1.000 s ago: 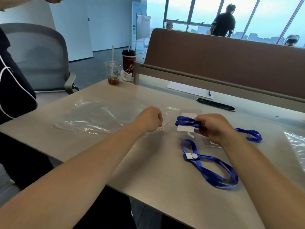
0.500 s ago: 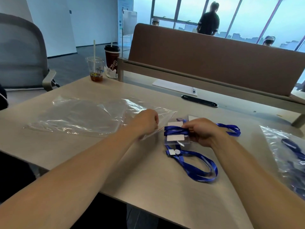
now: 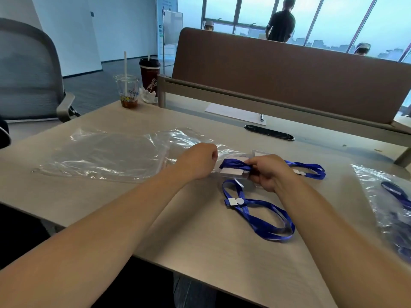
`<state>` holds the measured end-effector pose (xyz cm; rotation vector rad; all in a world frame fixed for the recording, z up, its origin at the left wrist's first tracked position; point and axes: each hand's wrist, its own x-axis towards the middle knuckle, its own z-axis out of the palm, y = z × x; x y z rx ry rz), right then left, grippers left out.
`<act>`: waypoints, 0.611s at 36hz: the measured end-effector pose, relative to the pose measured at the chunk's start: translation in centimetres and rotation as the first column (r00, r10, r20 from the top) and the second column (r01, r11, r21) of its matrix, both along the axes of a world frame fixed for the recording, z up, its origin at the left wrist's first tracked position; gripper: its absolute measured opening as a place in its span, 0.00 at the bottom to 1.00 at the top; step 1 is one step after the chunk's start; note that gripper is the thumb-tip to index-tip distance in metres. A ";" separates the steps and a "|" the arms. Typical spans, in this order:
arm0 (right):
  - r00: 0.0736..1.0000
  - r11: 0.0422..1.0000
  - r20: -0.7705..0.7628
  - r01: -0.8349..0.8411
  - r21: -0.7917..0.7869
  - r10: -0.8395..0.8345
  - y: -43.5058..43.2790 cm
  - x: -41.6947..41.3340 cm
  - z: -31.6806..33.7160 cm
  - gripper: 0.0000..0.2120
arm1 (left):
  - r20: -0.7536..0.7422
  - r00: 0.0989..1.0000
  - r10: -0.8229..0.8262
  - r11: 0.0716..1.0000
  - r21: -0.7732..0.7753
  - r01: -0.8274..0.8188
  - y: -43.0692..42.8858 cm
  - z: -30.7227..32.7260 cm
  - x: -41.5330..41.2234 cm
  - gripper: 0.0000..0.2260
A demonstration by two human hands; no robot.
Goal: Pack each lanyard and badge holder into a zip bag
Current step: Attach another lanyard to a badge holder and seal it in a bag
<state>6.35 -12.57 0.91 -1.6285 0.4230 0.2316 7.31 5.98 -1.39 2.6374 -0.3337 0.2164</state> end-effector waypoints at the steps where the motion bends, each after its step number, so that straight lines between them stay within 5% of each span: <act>1: 1.000 1.000 0.008 0.017 0.010 -0.018 0.0 0.0 -0.1 0.02 | 0.008 1.000 0.002 1.000 -0.017 -0.002 -0.1 0.0 -0.1 0.07; 12: 0.996 0.996 0.007 0.086 -0.001 -0.086 0.3 0.3 -0.6 0.01 | -0.030 0.999 0.030 0.980 -0.196 -0.035 -0.1 0.2 -0.2 0.09; 22: 0.999 0.971 -0.027 0.025 -0.238 -0.032 0.1 0.5 -0.9 0.06 | -0.120 0.993 0.008 0.934 -0.354 -0.051 -0.1 0.7 0.1 0.07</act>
